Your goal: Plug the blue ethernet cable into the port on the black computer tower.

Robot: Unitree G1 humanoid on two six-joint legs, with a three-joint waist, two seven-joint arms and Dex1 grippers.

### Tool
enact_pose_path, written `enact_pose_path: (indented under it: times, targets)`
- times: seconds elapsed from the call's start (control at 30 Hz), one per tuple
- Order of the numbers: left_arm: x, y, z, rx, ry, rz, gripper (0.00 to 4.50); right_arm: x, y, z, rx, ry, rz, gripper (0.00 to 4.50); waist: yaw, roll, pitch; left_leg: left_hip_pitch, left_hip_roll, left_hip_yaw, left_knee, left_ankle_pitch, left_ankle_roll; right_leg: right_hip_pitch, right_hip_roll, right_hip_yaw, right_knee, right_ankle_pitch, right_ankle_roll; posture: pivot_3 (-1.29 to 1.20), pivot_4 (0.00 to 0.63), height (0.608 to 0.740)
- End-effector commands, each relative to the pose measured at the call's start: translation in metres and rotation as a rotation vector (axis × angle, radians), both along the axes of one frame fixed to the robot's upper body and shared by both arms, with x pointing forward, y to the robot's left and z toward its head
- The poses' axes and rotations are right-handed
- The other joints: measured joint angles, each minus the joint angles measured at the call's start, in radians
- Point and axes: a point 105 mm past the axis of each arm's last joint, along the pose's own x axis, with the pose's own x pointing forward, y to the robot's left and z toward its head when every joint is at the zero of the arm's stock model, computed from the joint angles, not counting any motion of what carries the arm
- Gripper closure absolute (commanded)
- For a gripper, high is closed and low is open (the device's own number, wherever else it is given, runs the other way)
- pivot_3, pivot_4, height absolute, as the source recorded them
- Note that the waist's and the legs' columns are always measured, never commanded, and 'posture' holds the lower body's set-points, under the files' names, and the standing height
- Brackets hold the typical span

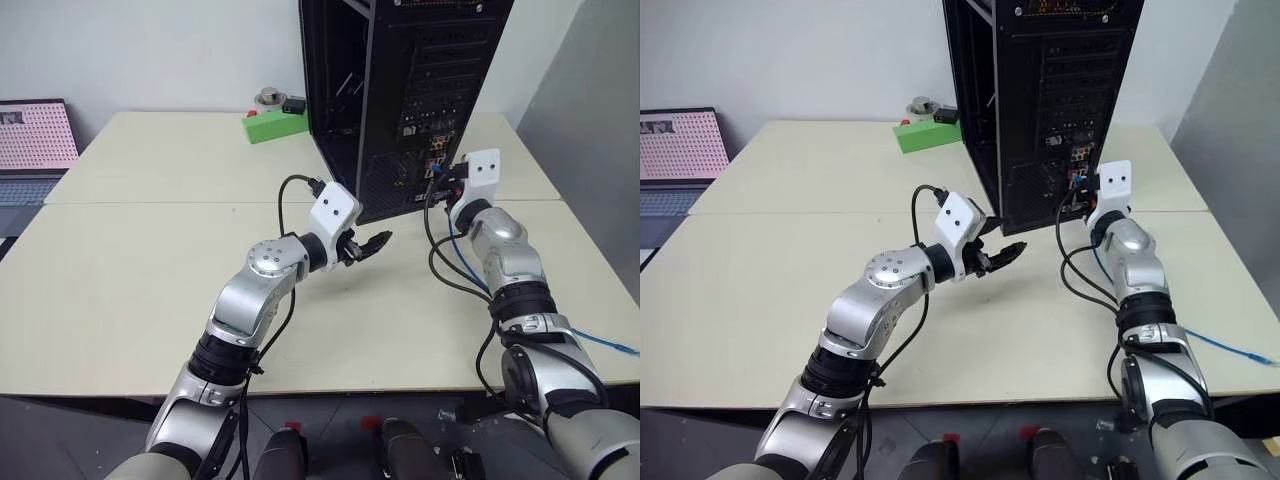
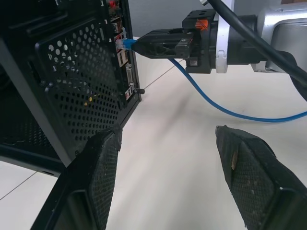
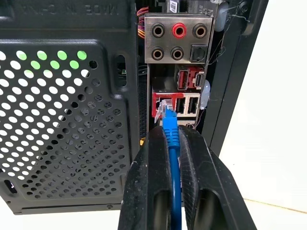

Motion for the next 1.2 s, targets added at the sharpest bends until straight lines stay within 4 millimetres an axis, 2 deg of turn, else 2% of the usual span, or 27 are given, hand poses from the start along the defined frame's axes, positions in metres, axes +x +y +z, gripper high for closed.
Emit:
enact_pose_path:
  times: [0.03, 0.47, 0.8, 0.97, 1.2]
  targets:
    - [-0.003, -0.001, 0.010, -0.016, -0.044, -0.006, 1.19, 0.003, -0.001, 0.024, -0.010, -0.064, -0.004, 4.50, 0.000, 0.000, 0.000, 0.000, 0.000, 0.000, 0.000, 0.000, 0.000, 0.000, 0.000, 0.000, 0.000, 0.000, 0.000, 0.00, 0.150, 0.740]
    - [-0.003, -0.002, 0.010, -0.017, -0.044, -0.007, 1.19, 0.004, 0.013, 0.032, -0.100, -0.083, 0.048, 4.50, -0.007, 0.000, 0.000, 0.001, 0.000, 0.000, 0.000, 0.000, 0.000, 0.000, 0.000, 0.000, 0.000, 0.000, 0.000, 0.00, 0.150, 0.740]
    - [-0.003, -0.002, 0.010, -0.017, -0.045, -0.005, 1.19, 0.008, 0.013, 0.035, -0.168, -0.075, 0.016, 4.50, -0.021, 0.000, 0.000, 0.001, 0.000, 0.000, 0.000, 0.000, 0.000, 0.000, 0.000, 0.000, 0.000, 0.000, 0.000, 0.00, 0.150, 0.740]
    - [-0.003, -0.002, 0.010, -0.017, -0.045, -0.005, 1.19, 0.009, 0.019, 0.039, -0.145, -0.069, 0.031, 4.50, -0.027, 0.000, 0.000, 0.001, 0.000, 0.000, 0.000, 0.000, 0.000, 0.000, 0.000, 0.000, 0.001, 0.000, 0.000, 0.00, 0.150, 0.740]
    - [-0.003, -0.002, 0.010, -0.018, -0.043, -0.004, 1.19, 0.011, 0.022, 0.045, 0.028, -0.019, 0.050, 4.50, -0.032, 0.000, 0.000, 0.002, 0.000, 0.000, 0.000, 0.000, 0.000, 0.000, 0.000, 0.001, 0.002, 0.000, 0.000, 0.00, 0.150, 0.740]
